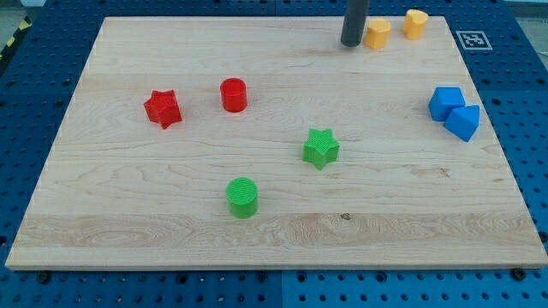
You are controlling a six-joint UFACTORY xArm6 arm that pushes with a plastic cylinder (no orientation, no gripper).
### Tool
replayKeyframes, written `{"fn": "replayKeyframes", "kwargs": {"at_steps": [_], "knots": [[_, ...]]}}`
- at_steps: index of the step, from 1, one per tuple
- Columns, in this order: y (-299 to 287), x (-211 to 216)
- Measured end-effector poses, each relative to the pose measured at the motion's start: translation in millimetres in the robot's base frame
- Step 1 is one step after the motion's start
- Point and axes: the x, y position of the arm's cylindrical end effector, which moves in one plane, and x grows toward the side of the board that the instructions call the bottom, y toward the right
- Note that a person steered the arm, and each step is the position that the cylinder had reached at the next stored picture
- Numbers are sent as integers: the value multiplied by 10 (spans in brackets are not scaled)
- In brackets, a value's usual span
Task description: Drag the hexagon into the heart
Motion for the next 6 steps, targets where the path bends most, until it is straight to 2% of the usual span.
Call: {"fn": "replayKeyframes", "kwargs": {"at_steps": [6], "knots": [[614,96]]}}
